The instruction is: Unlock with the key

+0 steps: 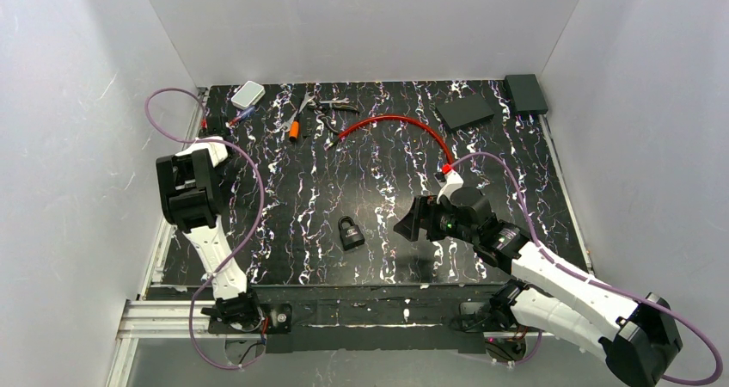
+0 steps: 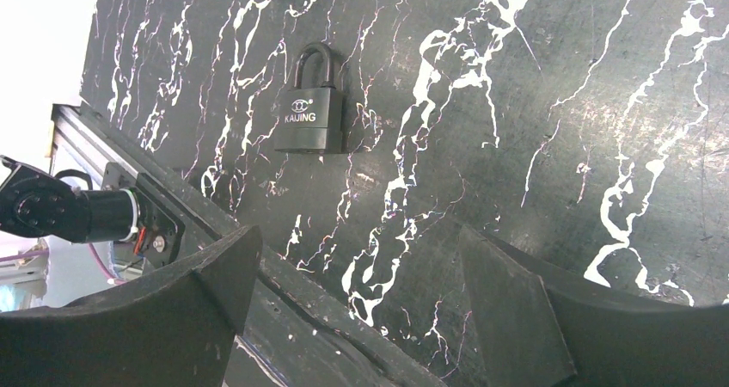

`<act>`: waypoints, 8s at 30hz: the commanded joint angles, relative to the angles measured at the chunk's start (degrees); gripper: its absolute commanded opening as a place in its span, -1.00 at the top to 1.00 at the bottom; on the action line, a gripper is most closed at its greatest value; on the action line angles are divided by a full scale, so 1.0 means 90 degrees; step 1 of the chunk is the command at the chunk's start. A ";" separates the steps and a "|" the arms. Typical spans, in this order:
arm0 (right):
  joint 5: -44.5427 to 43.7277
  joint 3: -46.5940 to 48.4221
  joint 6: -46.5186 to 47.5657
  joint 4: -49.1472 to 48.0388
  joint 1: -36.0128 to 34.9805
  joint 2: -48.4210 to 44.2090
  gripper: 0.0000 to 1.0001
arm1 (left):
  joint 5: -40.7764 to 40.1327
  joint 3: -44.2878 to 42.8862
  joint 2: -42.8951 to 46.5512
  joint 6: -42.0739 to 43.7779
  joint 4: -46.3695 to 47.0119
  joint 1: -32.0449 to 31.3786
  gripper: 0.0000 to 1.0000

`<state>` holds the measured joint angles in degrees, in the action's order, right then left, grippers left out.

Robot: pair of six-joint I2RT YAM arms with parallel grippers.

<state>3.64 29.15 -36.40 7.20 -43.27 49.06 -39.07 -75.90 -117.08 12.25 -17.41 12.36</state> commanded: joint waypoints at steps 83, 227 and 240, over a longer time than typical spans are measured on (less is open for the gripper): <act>-0.0824 -0.0547 0.0686 0.0336 -0.0024 -0.0940 -0.93 | 0.2470 0.0501 0.1243 -0.7200 -0.1165 0.0970 -0.06; -0.2655 0.5158 0.0331 0.1658 -0.2781 0.6925 -0.21 | -0.0014 0.2388 0.6173 -0.2558 -0.1592 -0.4674 -0.83; -0.2514 0.4069 0.0373 0.0336 -0.2573 0.5177 0.97 | 0.0079 0.2417 0.6218 -0.2538 -0.1494 -0.4674 -0.82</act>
<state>-20.43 71.16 -31.70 19.38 -67.96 107.90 -37.82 -53.84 -62.46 -10.48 -31.44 -30.09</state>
